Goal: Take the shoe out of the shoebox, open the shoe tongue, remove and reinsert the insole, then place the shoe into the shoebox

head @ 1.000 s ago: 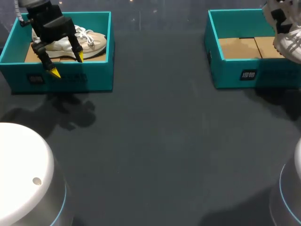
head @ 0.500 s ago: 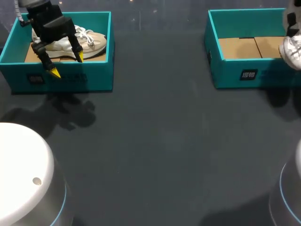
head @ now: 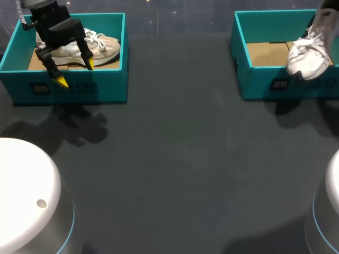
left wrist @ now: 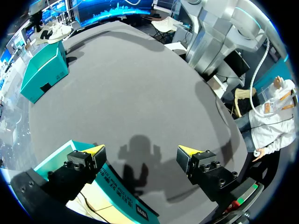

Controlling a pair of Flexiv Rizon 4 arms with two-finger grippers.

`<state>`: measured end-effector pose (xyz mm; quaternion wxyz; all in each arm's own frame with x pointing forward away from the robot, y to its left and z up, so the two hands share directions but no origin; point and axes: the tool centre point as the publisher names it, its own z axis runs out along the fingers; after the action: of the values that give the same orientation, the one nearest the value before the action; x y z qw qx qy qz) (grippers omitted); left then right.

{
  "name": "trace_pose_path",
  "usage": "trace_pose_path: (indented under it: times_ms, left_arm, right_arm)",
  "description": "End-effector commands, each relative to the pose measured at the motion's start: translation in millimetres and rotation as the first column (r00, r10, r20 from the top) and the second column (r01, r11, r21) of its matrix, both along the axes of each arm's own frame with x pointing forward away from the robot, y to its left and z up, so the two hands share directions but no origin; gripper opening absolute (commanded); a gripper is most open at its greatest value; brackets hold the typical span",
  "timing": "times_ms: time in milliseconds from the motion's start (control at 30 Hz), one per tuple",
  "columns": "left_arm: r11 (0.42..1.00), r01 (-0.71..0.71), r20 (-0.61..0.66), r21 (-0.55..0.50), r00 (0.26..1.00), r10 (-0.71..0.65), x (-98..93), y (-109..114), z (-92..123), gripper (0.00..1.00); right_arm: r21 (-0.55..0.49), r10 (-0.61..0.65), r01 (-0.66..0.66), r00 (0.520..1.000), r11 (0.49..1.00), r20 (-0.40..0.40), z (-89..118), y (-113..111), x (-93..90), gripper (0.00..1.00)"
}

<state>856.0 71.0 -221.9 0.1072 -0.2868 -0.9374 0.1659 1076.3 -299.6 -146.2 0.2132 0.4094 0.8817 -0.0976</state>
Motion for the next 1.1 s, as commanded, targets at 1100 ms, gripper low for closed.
trace_pose_path:
  times_ms: [1100]
  left_arm:
    - [1.0, 0.001, 0.001, 0.001, 1.0, -0.001, -0.2, 0.5, 0.0, 1.0]
  right_arm:
    - [0.202, -0.669, 0.643, 0.736, 0.739, 0.104, 17.1, -21.5, -20.5, 0.0]
